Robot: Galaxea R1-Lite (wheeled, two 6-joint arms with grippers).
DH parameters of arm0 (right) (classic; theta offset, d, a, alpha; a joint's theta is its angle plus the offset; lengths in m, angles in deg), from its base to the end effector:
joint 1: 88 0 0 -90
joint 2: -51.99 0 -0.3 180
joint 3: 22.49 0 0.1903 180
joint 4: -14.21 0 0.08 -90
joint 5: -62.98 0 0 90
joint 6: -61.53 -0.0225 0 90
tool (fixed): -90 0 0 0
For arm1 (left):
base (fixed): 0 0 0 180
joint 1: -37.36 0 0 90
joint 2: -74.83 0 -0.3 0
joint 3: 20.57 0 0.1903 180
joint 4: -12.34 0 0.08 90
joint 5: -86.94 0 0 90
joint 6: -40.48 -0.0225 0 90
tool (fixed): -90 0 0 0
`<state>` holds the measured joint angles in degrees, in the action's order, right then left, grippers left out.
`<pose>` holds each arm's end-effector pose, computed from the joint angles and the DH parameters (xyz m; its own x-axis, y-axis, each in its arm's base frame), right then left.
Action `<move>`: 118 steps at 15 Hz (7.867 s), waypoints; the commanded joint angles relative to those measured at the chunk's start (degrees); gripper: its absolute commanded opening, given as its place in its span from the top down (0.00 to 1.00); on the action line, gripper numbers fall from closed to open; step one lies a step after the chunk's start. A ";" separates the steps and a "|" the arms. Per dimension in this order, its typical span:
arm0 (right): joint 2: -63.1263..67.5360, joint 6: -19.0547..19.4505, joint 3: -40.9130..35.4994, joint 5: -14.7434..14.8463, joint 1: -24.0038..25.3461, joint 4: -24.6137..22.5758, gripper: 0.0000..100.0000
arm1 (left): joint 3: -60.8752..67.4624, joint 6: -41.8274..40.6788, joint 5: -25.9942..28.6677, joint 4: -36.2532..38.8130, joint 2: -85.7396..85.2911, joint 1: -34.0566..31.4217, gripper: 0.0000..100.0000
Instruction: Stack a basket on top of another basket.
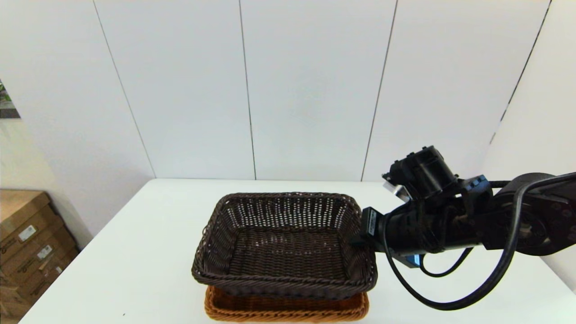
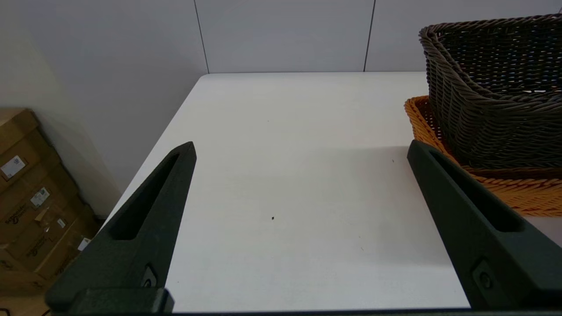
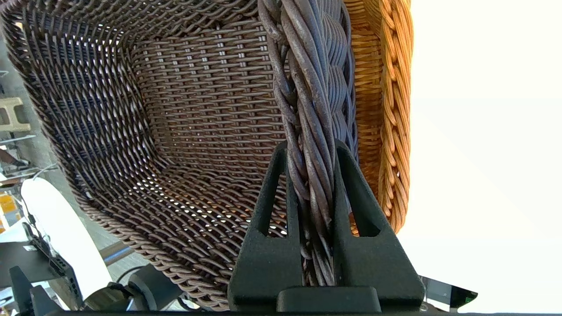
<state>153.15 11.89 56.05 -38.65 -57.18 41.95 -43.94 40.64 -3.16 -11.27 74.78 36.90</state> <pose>0.2543 0.1570 0.1426 0.4333 0.4933 -0.7543 0.1074 0.8027 0.5867 -0.0229 -0.0001 0.0750 0.9999 0.0098 -0.0033 -0.0098 0.9999 -0.0028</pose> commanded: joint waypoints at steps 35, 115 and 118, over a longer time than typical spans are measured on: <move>2.11 3.06 -1.56 -1.29 -0.14 -2.62 1.00 | 0.09 0.02 0.01 -0.02 -0.04 -0.06 0.00; -90.26 49.64 -42.52 14.62 -31.70 -1.48 0.00 | 0.09 0.02 0.01 -0.02 -0.04 -0.06 0.00; -91.84 49.99 -45.51 11.81 -31.35 -1.65 0.00 | 0.09 0.02 0.01 -0.02 -0.04 -0.06 0.00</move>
<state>62.90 61.64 11.87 -25.42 -88.84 40.07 -43.94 40.64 -3.14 -11.29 74.78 36.90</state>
